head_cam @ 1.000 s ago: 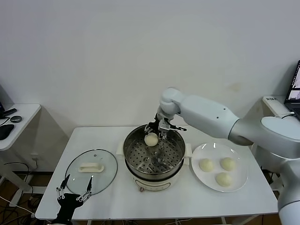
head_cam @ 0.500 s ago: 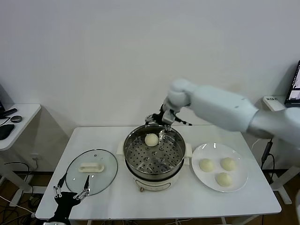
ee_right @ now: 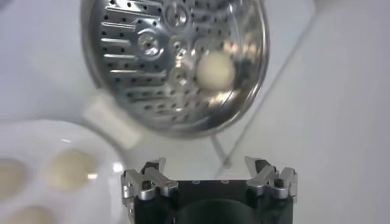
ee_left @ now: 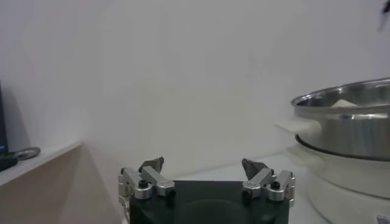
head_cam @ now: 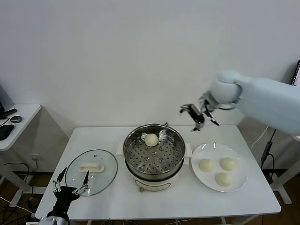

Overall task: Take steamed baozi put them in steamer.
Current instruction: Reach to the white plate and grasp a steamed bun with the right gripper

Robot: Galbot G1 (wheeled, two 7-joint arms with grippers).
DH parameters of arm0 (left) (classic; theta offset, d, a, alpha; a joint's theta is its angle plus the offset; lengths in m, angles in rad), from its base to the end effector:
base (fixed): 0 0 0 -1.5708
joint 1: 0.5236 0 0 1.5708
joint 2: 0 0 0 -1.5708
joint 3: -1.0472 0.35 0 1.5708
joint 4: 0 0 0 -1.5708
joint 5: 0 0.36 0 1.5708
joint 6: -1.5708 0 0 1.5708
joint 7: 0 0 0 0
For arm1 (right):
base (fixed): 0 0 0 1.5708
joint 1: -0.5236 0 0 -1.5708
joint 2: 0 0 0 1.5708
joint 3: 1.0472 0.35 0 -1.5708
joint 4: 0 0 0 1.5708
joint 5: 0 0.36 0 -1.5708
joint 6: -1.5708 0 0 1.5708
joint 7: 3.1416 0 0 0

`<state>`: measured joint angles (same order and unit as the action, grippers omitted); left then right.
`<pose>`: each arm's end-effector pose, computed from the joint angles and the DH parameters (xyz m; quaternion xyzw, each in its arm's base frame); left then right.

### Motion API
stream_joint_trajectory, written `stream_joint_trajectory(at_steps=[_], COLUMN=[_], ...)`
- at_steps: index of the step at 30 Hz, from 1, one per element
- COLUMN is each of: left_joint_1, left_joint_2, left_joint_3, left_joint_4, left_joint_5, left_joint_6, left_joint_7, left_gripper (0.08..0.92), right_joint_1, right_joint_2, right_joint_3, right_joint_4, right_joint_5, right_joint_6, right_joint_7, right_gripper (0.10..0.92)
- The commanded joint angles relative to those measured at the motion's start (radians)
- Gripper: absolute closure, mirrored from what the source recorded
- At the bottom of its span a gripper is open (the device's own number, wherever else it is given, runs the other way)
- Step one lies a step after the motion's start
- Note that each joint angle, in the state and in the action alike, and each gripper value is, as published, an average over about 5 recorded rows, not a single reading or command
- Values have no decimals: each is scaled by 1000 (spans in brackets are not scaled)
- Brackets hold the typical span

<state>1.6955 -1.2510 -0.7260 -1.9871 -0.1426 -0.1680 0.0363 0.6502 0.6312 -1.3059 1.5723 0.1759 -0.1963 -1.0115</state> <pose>0.1525 0.1271 -0.3329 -0.0154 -0.9928 -0.1174 0.0159 0.4949 -0.0768 -0.0298 0.5218 -0.5111 0.6321 0.2588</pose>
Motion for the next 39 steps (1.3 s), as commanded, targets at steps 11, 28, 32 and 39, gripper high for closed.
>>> stream_joint_trajectory(at_steps=[11,28,32,39], left_joint_1=[-2,11,14,17], left_joint_2=[3,-5,-3,-5], left_joint_3=[-18,-37,-47,-58], left_joint_4=[-12,-26,-23,-22], left_joint_5=[2,16,16,16], left_joint_6=[-4,-8,-12,-16], left_joint_7=[4,8,7,7], left_gripper=[177,177,177,177], right_joint_1=[-572,-756,-751,-737], right_joint_2=[-196,16,70,131], right_joint_3=[384,519,526,521], right_joint_4=[-31,-248,-298,-359], right_joint_5=[-216,-358,-370,-371], right_joint_6=[-22,80,94,102], right_joint_7=[-36,2,16,6], right_gripper=[203,203,203,203])
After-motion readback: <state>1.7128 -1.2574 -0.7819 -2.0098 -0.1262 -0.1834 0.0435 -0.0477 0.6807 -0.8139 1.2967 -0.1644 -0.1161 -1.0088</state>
